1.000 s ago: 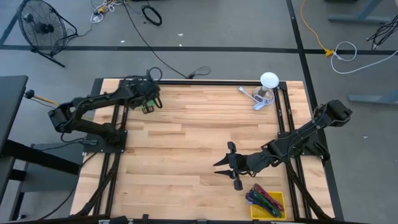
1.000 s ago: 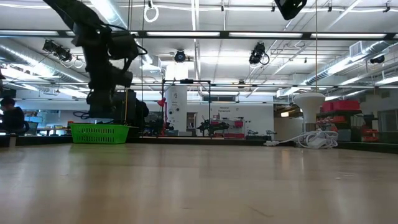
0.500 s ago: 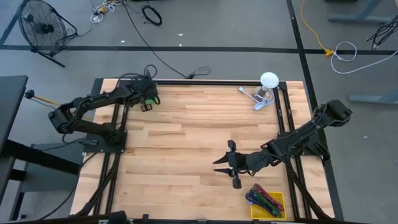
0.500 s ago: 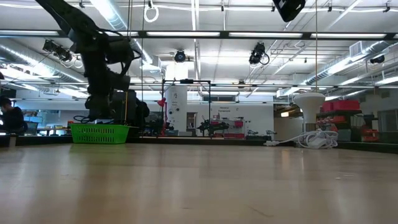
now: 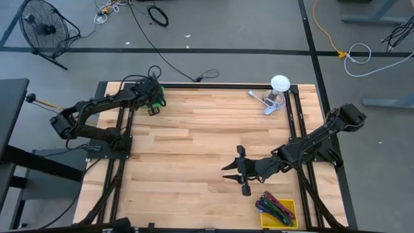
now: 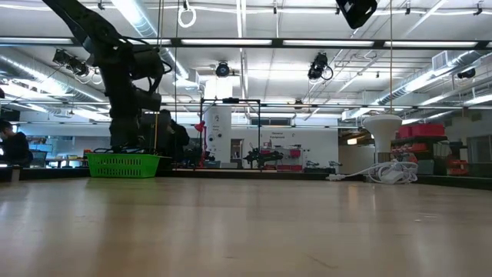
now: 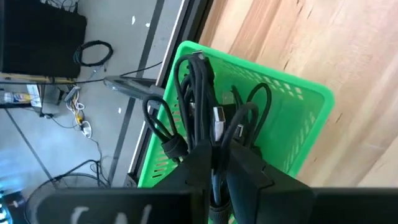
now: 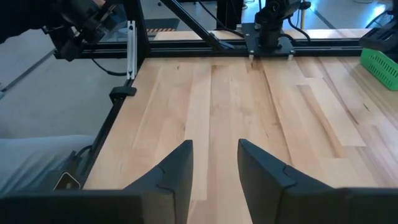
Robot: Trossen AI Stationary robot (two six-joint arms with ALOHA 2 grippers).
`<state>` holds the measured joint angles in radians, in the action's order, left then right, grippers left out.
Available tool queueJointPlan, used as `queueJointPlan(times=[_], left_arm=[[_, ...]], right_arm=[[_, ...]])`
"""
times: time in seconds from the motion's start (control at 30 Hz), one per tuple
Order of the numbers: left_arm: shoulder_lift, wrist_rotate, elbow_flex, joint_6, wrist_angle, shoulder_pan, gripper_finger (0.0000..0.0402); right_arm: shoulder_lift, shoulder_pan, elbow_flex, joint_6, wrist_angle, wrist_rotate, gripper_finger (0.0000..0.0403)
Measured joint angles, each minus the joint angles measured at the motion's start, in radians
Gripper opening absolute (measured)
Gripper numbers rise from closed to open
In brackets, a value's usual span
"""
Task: Pick & Place USB Port
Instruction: Put the black charger cable into the green bin, then return to Home Position
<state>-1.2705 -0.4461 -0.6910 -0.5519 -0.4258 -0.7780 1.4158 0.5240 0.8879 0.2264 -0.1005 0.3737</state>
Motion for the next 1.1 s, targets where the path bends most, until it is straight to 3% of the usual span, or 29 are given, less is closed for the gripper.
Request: queueJointPlan(times=[0.4,0.6,0.7,0.93,1.1], left_arm=[[0.0,-0.06,0.0,0.048,0.007,0.0,0.0085],[0.006,-0.051,0.0,0.163,0.065,0.003,0.0109],[0.031,0.05,0.0,0.174,0.101,0.014,0.0109],[0.148,0.368,0.0,0.174,0.158,0.089,0.011],[0.268,0.684,0.0,0.197,0.195,0.115,0.011]], right_arm=[[0.0,0.0,0.0,0.0,0.007,0.0,0.0127],[0.0,0.0,0.0,0.0,0.009,0.001,0.0127],[0.0,0.0,0.0,-0.007,0.012,0.022,0.0127],[0.0,-0.026,0.0,-0.089,0.069,0.178,0.0127],[0.0,-0.125,0.0,-0.159,0.068,0.172,0.0127]])
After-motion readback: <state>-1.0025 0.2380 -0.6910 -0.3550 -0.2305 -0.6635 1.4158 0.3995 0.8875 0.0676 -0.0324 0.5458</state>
